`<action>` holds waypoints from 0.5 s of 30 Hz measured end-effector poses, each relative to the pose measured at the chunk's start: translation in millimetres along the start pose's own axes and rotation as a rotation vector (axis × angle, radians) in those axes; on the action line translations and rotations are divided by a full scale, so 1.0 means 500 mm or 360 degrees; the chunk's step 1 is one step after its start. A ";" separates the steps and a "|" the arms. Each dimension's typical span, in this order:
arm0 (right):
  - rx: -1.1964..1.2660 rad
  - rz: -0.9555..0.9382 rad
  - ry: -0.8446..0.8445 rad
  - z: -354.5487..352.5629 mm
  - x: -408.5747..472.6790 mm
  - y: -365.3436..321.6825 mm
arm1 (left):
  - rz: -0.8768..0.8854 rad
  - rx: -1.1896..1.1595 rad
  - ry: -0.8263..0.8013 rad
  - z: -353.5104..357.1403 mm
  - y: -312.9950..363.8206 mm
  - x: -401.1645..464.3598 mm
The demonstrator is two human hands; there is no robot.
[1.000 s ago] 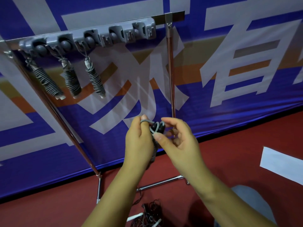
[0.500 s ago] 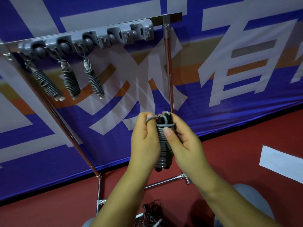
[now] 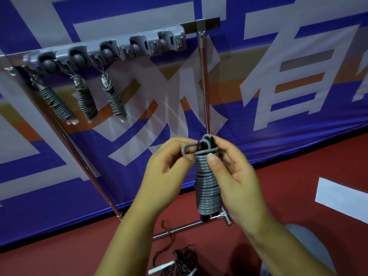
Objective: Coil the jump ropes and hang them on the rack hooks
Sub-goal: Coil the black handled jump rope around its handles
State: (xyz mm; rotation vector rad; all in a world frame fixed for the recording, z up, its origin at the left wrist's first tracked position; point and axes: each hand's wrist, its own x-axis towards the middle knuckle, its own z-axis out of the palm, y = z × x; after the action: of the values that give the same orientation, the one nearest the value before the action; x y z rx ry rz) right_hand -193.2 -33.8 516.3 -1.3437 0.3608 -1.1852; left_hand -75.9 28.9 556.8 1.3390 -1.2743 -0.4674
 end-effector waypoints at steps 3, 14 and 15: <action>-0.0063 0.0015 0.0043 -0.006 0.005 0.004 | -0.0009 -0.0014 0.0011 0.007 -0.002 -0.007; -0.0058 0.0153 0.0164 0.010 0.016 0.002 | -0.0040 0.0213 0.0458 0.052 -0.012 -0.009; -0.0040 0.0155 0.0194 0.011 0.018 0.003 | 0.0013 0.0286 0.0487 0.056 -0.015 -0.012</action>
State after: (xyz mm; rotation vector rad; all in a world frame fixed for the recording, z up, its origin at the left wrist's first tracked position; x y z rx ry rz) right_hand -184.3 -38.3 520.1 -1.2647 0.5243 -1.1871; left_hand -99.1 19.6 540.6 1.4902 -1.0848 -0.1353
